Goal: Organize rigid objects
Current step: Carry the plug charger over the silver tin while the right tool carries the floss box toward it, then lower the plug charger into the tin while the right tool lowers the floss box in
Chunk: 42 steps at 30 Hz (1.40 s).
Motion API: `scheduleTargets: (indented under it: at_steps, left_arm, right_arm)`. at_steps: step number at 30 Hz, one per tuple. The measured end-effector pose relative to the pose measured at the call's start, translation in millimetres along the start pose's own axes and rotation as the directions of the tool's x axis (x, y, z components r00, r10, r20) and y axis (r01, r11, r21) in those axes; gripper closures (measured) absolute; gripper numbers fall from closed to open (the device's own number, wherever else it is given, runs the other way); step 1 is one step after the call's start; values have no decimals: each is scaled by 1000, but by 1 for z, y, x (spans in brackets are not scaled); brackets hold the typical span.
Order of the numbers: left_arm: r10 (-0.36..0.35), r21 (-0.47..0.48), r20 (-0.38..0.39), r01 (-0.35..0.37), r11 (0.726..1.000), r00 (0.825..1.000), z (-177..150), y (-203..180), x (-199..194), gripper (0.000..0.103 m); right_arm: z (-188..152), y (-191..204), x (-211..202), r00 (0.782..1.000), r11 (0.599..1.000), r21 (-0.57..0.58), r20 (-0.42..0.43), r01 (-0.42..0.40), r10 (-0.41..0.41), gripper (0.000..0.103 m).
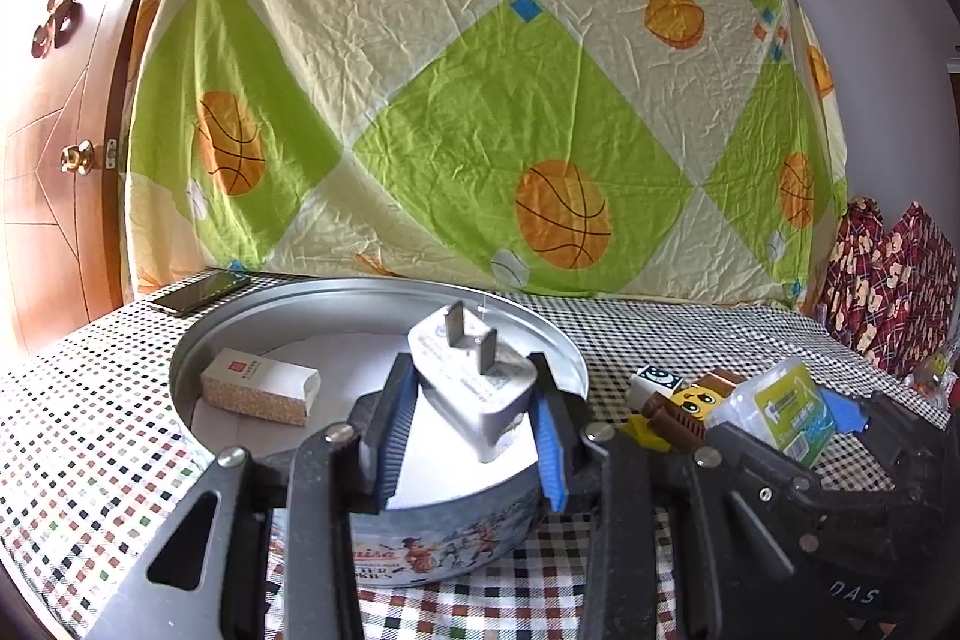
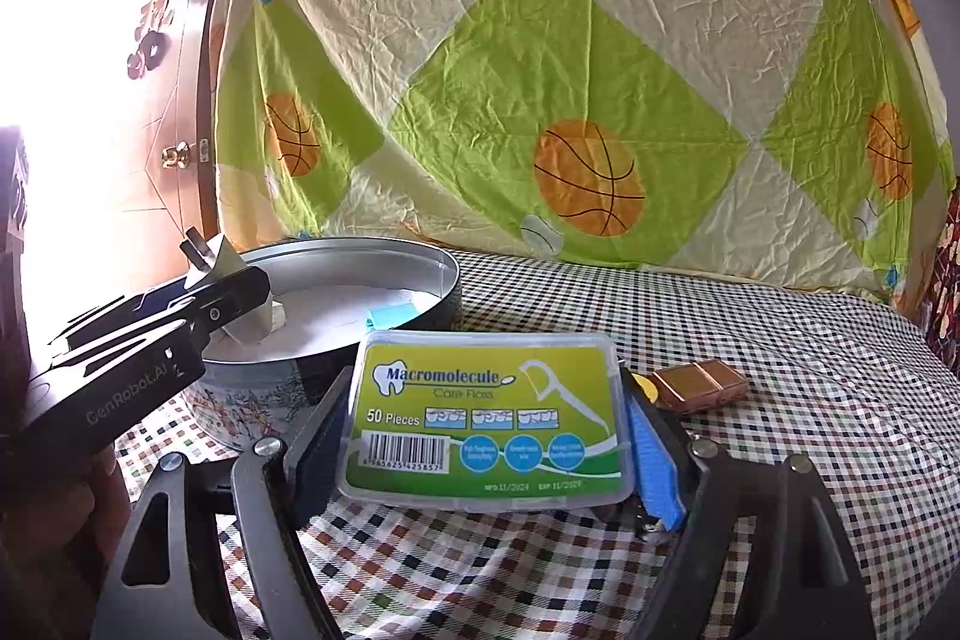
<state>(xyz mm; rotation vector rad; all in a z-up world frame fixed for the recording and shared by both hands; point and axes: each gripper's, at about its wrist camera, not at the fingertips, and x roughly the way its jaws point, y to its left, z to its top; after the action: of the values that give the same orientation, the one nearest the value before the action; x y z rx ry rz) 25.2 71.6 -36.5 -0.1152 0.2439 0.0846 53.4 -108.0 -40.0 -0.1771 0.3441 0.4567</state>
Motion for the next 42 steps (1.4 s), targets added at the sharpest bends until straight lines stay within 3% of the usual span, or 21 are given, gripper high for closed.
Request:
scheduleTargets:
  at_steps: [42]
  left_arm:
    - [48,-24,29,-47,999,998,4,34,-9,68]
  right_arm:
    - [8,31,17,997,996,-52,-33,-78,76,22]
